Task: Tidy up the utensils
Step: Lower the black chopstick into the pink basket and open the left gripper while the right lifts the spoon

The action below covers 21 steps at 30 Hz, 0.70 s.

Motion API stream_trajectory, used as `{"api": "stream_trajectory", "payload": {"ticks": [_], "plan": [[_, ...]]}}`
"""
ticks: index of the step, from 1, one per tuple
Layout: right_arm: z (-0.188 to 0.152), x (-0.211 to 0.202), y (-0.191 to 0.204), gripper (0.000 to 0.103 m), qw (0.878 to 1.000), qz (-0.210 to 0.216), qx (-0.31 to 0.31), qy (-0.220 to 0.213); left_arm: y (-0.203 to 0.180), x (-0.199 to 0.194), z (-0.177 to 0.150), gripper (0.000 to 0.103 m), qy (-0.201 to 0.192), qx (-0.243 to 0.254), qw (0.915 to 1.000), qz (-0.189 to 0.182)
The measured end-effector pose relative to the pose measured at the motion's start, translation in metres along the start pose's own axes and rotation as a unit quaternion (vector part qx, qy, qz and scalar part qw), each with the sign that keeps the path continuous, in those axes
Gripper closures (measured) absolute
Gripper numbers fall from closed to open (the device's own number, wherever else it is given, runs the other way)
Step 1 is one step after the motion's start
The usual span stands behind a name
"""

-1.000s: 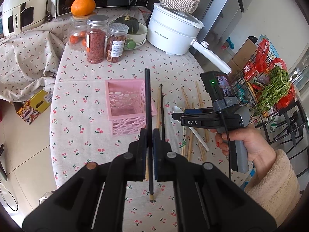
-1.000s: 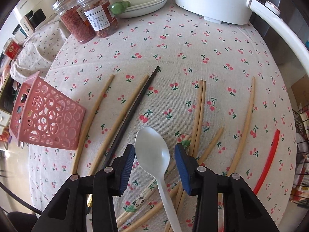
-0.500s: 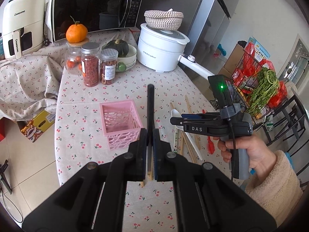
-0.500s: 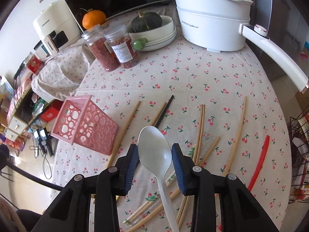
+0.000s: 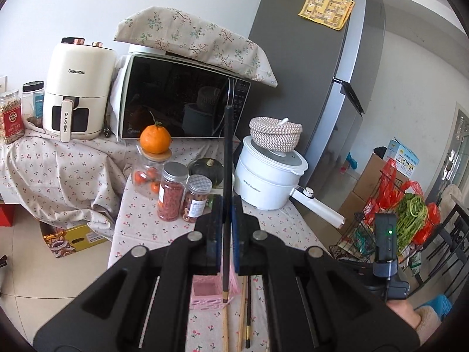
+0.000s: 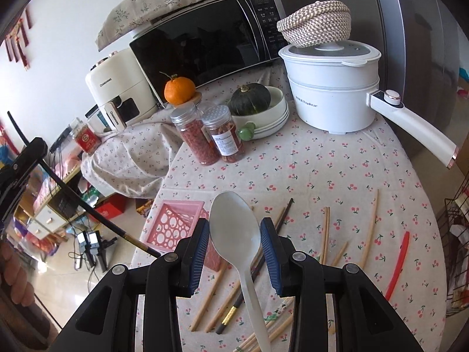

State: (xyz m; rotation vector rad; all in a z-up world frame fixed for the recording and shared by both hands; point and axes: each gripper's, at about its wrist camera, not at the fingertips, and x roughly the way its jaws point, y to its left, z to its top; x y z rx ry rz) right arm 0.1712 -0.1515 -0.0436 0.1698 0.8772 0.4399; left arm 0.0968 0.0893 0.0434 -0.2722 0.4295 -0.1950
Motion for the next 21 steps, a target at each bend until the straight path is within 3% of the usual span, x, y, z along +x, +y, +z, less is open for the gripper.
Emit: {"api": "stream_trajectory", "payload": {"ticks": [5, 13, 17, 19, 21], "plan": [[0.0, -0.002, 0.002, 0.066, 1.0, 0.005, 0.009, -0.015, 0.017, 0.031, -0.004, 0.097, 0.008, -0.026, 0.9993, 0.026], [-0.002, 0.004, 0.01, 0.066, 1.0, 0.011, 0.014, -0.024, 0.033, 0.08, -0.026, 0.097, 0.091, -0.03, 0.9944, 0.045], [-0.003, 0.004, 0.018, 0.066, 0.999, 0.023, 0.02, -0.036, 0.037, 0.088, -0.031, 0.096, 0.104, -0.041, 0.9928, 0.042], [0.0, 0.002, 0.022, 0.066, 0.998, 0.031, 0.03, -0.048, 0.038, 0.089, -0.031, 0.082, 0.112, -0.046, 0.9918, 0.042], [0.003, -0.001, 0.024, 0.066, 0.996, 0.042, 0.047, -0.063, 0.037, 0.085, -0.03, 0.051, 0.115, -0.05, 0.9913, 0.041]]}}
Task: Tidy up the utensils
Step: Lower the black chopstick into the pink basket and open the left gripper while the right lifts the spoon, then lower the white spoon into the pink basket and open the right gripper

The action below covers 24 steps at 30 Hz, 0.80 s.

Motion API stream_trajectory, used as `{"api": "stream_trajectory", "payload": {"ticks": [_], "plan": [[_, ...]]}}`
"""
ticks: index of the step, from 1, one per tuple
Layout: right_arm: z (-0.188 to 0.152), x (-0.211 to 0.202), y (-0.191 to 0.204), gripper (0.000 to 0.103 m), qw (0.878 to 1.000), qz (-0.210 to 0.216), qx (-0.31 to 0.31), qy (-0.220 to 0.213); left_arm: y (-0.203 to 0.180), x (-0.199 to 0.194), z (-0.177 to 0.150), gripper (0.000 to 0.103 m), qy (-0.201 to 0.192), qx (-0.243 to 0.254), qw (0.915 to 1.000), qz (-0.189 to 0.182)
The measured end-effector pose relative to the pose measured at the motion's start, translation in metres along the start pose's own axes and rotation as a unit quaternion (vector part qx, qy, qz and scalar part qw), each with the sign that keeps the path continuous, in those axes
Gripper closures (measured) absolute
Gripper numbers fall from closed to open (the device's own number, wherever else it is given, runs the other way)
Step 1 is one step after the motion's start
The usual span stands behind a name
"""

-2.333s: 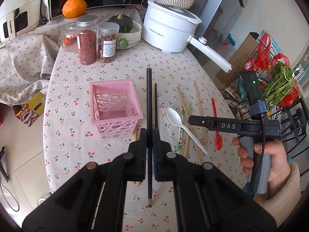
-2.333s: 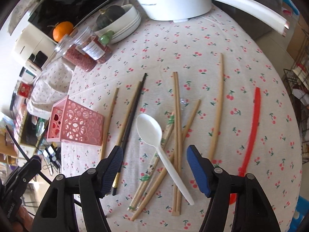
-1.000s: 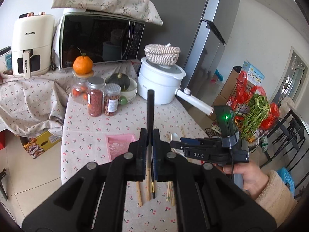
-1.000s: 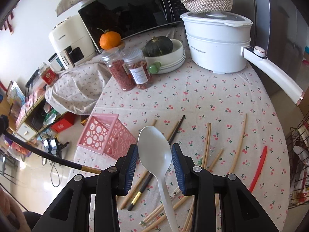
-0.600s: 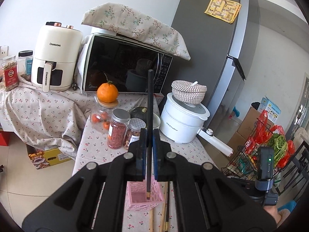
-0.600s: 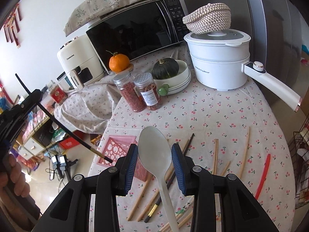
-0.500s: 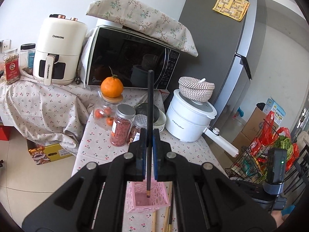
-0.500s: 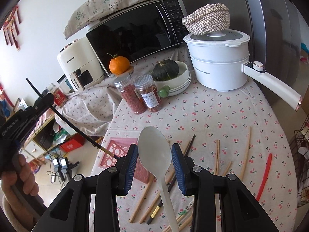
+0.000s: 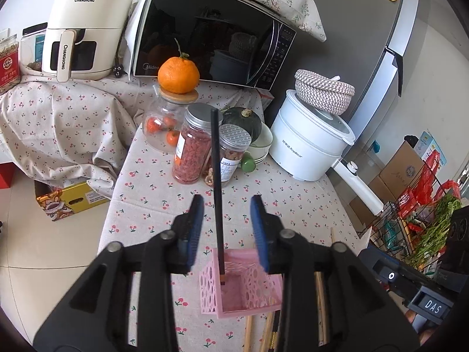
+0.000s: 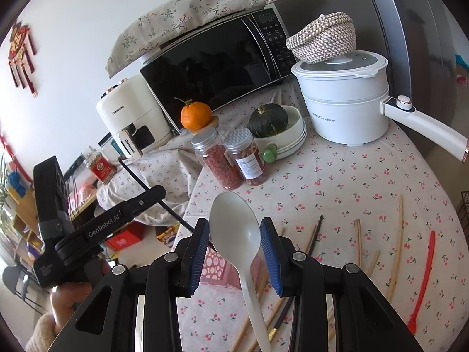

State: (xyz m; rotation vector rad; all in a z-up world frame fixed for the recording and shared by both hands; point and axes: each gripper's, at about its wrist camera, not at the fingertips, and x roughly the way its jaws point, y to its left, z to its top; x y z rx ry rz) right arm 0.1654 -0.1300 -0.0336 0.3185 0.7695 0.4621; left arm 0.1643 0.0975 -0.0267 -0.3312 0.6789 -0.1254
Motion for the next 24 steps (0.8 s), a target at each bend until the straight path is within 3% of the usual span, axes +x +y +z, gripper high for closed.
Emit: {"api": "stream_trajectory", "payload": {"ticks": [3, 9, 16, 24], "plan": [[0.009, 0.0, 0.003, 0.066, 0.999, 0.015, 0.042, -0.025, 0.0, -0.009, -0.002, 0.037, 0.01, -0.002, 0.9999, 0.003], [0.027, 0.009, 0.016, 0.066, 0.992, 0.023, 0.085, -0.093, 0.019, -0.026, -0.01, 0.025, 0.041, -0.004, 0.9986, 0.034], [0.029, 0.035, 0.025, 0.066, 0.974, 0.001, 0.146, -0.175, 0.038, -0.034, -0.02, 0.024, 0.061, 0.016, 0.9966, 0.054], [0.007, 0.065, 0.025, 0.066, 0.971, -0.047, 0.156, -0.178, 0.046, -0.031, -0.021, 0.024, 0.074, 0.022, 0.9954, 0.057]]}}
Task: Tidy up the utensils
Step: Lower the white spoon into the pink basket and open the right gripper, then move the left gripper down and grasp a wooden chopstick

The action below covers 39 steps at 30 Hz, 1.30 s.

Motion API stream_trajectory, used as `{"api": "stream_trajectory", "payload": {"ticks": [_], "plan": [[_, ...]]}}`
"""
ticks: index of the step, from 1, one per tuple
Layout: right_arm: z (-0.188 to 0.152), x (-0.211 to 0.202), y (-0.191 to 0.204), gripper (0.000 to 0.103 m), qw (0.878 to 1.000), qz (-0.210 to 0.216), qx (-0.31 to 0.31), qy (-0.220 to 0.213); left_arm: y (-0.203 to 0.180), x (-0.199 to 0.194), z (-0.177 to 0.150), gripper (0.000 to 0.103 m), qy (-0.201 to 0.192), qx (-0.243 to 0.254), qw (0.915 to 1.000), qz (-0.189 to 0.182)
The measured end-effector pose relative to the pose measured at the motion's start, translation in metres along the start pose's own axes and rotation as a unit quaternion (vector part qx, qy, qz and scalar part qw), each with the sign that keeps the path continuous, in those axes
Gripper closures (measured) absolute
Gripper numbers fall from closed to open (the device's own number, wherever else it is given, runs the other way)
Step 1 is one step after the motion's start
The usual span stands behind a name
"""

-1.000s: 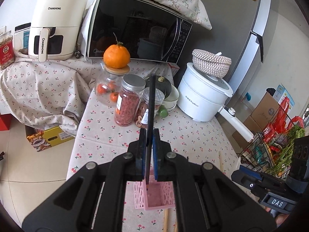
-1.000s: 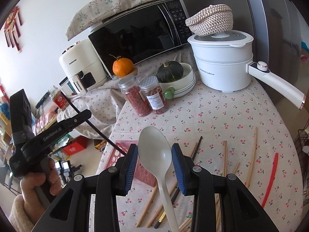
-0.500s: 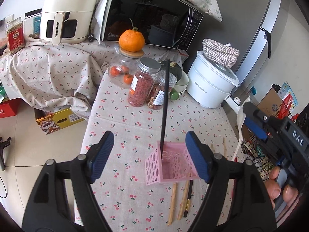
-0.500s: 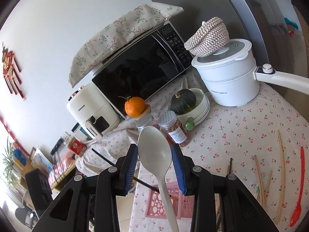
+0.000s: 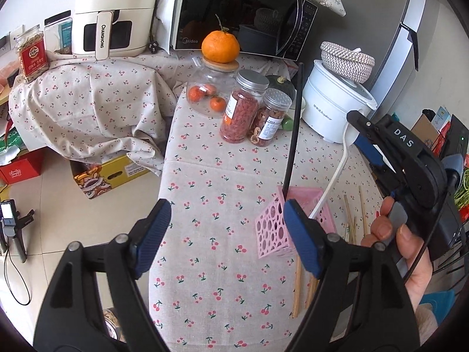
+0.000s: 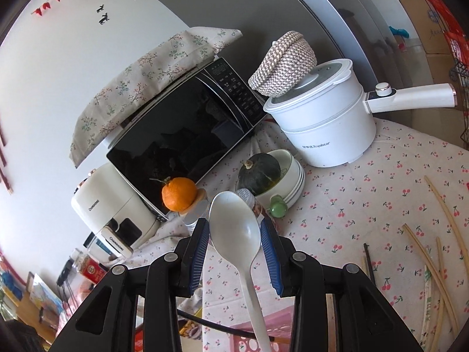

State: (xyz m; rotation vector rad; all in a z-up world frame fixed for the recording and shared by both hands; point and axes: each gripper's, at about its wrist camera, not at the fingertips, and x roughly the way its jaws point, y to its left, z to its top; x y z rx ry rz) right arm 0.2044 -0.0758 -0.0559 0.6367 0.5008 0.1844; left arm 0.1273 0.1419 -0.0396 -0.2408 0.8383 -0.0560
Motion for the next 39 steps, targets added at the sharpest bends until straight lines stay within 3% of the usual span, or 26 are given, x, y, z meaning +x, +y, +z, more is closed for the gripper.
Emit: {"api": "stream_trajectory", "payload": {"ticks": [4, 5, 7, 13, 17, 23, 30, 39], "plan": [[-0.008, 0.002, -0.006, 0.061, 1.0, -0.002, -0.003, 0.013, -0.004, 0.002, -0.001, 0.024, 0.005, 0.006, 1.0, -0.001], [-0.009, 0.0, -0.006, 0.056, 1.0, 0.002, -0.007, 0.019, -0.006, 0.003, -0.002, 0.024, 0.007, 0.007, 1.0, -0.001], [-0.005, -0.007, -0.005, 0.03, 0.999, 0.014, -0.015, 0.028, -0.008, 0.004, -0.003, 0.024, 0.012, 0.008, 0.9999, -0.004], [0.026, -0.04, -0.007, 0.018, 0.997, 0.023, -0.051, 0.052, -0.018, 0.007, -0.008, 0.023, 0.033, 0.009, 0.9993, -0.015], [0.045, -0.058, -0.02, 0.016, 0.992, -0.031, -0.093, 0.081, -0.029, 0.007, -0.014, 0.023, 0.045, 0.019, 0.9986, -0.023], [0.042, -0.068, -0.049, 0.009, 0.971, -0.11, -0.153, 0.145, -0.047, 0.008, -0.027, 0.022, 0.063, 0.043, 0.9965, -0.033], [0.017, -0.049, -0.088, 0.008, 0.953, -0.092, -0.157, 0.24, -0.048, 0.013, -0.036, 0.022, 0.087, 0.049, 0.9946, -0.03], [-0.01, -0.012, -0.108, 0.009, 0.93, -0.094, -0.152, 0.321, -0.034, 0.026, -0.045, 0.022, 0.127, 0.029, 0.9908, -0.038]]}}
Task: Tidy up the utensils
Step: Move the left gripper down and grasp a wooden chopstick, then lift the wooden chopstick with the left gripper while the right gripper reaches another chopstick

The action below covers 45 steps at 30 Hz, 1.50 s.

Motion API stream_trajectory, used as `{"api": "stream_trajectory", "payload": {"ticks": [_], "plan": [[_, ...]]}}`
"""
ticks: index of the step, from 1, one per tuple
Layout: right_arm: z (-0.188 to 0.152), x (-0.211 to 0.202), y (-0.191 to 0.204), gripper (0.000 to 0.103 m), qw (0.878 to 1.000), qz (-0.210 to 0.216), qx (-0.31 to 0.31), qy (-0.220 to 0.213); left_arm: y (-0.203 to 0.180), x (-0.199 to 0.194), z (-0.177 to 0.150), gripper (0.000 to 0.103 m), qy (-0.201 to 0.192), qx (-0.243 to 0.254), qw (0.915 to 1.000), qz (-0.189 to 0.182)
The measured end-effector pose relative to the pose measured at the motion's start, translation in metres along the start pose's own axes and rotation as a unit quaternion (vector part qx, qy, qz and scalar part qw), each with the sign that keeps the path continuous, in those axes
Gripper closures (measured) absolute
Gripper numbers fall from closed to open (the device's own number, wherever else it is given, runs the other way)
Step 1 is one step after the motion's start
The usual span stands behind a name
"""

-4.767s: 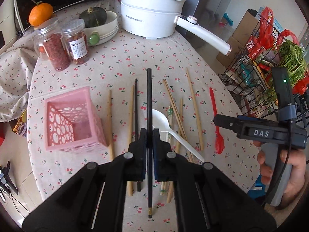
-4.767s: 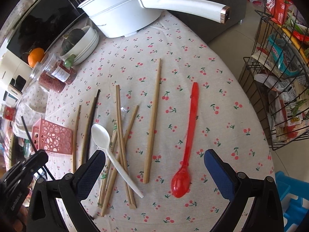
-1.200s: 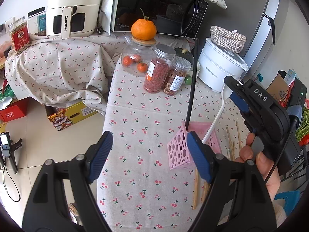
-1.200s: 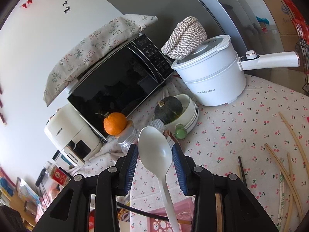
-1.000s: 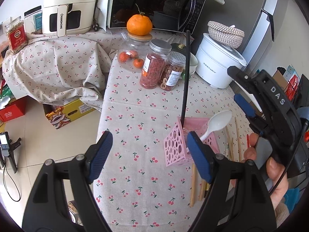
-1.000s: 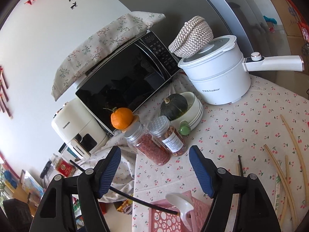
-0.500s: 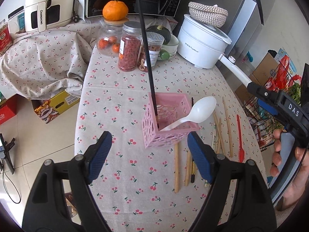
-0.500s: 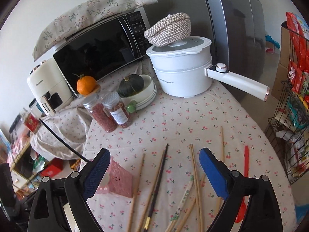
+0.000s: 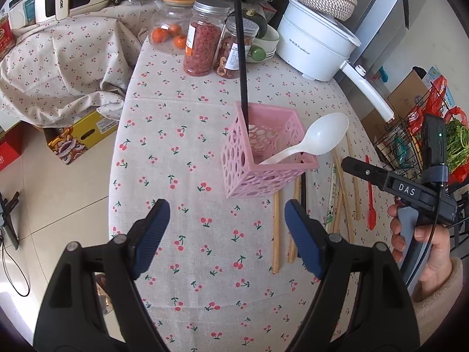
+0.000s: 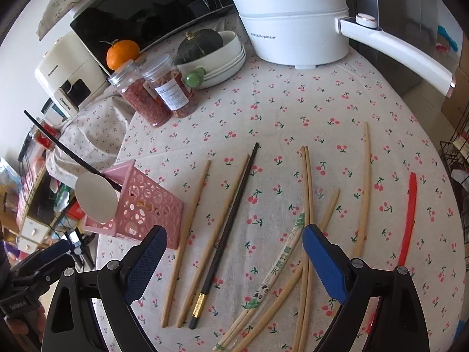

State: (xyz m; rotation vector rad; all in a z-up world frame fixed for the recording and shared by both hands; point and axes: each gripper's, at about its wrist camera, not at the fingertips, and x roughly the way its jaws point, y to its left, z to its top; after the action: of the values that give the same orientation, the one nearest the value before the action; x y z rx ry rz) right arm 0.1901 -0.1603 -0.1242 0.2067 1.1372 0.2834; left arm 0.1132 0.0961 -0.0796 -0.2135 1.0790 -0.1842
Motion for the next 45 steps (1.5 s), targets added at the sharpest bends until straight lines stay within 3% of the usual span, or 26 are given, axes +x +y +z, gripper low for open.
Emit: {"api": "stream_trajectory", "payload": {"ticks": [4, 6, 8, 12, 16, 19, 24, 29, 34, 37, 41, 45], "plan": [[-0.006, 0.013, 0.004, 0.011, 0.999, -0.018, -0.009, 0.036, -0.005, 0.015, -0.012, 0.026, 0.025, 0.01, 0.9994, -0.022], [-0.009, 0.014, 0.005, 0.011, 0.999, -0.018, -0.011, 0.044, -0.013, 0.027, -0.018, 0.047, 0.044, 0.021, 0.9982, -0.035], [-0.01, 0.015, 0.004, 0.011, 0.999, -0.015, -0.007, 0.05, -0.022, 0.04, -0.023, 0.059, 0.062, 0.028, 0.9961, -0.057], [-0.016, 0.01, -0.002, 0.011, 0.998, -0.013, 0.002, 0.058, -0.044, 0.06, -0.029, 0.069, 0.072, 0.045, 0.9928, -0.084], [-0.023, 0.002, -0.011, 0.011, 0.998, -0.011, 0.01, 0.058, -0.066, 0.078, -0.031, 0.073, 0.072, 0.084, 0.992, -0.062], [-0.028, -0.005, -0.02, 0.011, 0.998, -0.008, 0.019, 0.058, -0.073, 0.093, -0.029, 0.083, 0.075, 0.1, 0.9916, -0.033], [-0.034, -0.021, -0.031, 0.011, 0.998, -0.009, 0.03, 0.051, -0.078, 0.101, -0.029, 0.094, 0.07, 0.125, 0.9895, -0.015], [-0.037, -0.038, -0.039, 0.011, 0.999, -0.008, 0.028, 0.04, -0.081, 0.099, -0.035, 0.095, 0.087, 0.141, 0.9861, -0.013], [-0.042, -0.046, -0.05, 0.011, 0.999, -0.011, 0.024, 0.041, -0.074, 0.087, -0.054, 0.095, 0.134, 0.148, 0.9799, -0.014], [-0.046, -0.05, -0.058, 0.011, 0.999, -0.014, 0.022, 0.046, -0.071, 0.081, -0.065, 0.095, 0.178, 0.152, 0.972, -0.024], [-0.05, -0.054, -0.068, 0.011, 0.998, -0.016, 0.023, 0.049, -0.073, 0.075, -0.078, 0.095, 0.233, 0.179, 0.9548, -0.045], [-0.05, -0.06, -0.077, 0.011, 0.998, -0.012, 0.03, 0.044, -0.068, 0.068, -0.066, 0.091, 0.203, 0.147, 0.9666, -0.054]]}}
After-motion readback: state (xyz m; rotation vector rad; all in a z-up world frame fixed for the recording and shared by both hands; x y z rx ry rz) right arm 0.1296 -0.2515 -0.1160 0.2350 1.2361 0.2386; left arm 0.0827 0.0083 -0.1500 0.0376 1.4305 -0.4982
